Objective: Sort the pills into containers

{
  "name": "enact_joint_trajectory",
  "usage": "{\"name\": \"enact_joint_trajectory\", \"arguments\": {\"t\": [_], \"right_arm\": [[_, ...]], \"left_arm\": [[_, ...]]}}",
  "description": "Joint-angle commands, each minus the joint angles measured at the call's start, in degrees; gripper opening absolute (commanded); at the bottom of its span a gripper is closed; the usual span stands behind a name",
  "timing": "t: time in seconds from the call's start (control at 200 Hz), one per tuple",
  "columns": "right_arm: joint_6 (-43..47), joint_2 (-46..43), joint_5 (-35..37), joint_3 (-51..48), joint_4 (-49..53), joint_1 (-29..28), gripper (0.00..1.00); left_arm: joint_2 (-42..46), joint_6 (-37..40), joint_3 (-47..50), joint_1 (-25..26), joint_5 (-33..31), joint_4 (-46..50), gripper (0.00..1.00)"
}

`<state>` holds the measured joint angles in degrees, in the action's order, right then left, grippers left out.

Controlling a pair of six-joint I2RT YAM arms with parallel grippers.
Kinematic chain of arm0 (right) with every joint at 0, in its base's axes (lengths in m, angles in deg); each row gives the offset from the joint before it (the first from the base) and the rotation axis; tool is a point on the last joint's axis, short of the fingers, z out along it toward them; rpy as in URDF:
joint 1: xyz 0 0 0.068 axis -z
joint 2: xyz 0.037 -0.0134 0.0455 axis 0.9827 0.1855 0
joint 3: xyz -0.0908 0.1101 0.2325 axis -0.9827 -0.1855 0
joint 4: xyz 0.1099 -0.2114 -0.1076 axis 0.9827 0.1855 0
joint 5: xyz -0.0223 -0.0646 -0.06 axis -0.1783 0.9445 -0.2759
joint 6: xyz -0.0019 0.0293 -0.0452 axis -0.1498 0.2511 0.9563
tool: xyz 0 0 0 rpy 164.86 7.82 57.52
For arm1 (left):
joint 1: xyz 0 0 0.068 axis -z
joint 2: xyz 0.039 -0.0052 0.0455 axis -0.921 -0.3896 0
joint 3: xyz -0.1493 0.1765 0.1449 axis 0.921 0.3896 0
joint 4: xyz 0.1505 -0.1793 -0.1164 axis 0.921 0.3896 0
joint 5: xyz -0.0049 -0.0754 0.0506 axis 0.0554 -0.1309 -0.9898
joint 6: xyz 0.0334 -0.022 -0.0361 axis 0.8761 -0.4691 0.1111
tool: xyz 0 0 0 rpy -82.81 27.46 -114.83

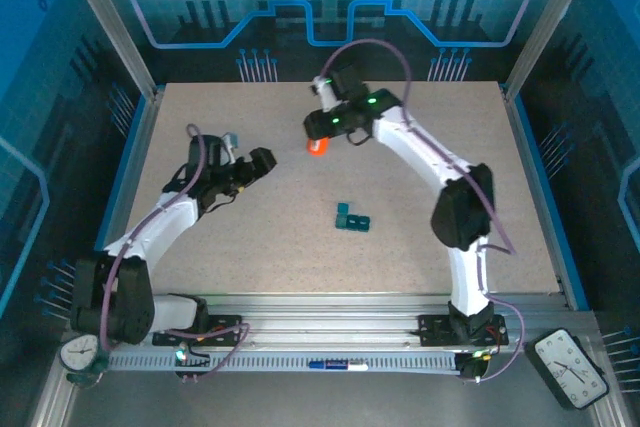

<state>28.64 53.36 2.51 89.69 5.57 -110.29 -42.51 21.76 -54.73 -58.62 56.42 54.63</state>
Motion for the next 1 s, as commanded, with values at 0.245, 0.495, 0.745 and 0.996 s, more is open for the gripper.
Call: {"name": "enact_joint_trajectory", "arguments": {"t": [0.245,0.495,0.745,0.996], "right_arm": [[-9.62,-14.83,-20.21,-18.73,-11.77,17.96,0.36],[-7.38,-17.28,-23.27,-18.97,-6.56,21.65,0.37],[-6.32,-20.00,-25.79,-19.56,-2.70,21.92,0.37],[-6.45,-21.75,-27.56,-16.77,1.97,20.64,0.37]], "left_arm": [[-9.86,23.66,-11.33,11.89,-2.07,-2.30,0.99],[-11.70,31.66,-7.59,15.02,-1.99,-14.85,0.99],[-13.58,37.20,-4.97,18.86,2.02,-26.67,0.99],[-16.06,40.15,-2.40,20.88,6.25,-43.95,0.99]]}}
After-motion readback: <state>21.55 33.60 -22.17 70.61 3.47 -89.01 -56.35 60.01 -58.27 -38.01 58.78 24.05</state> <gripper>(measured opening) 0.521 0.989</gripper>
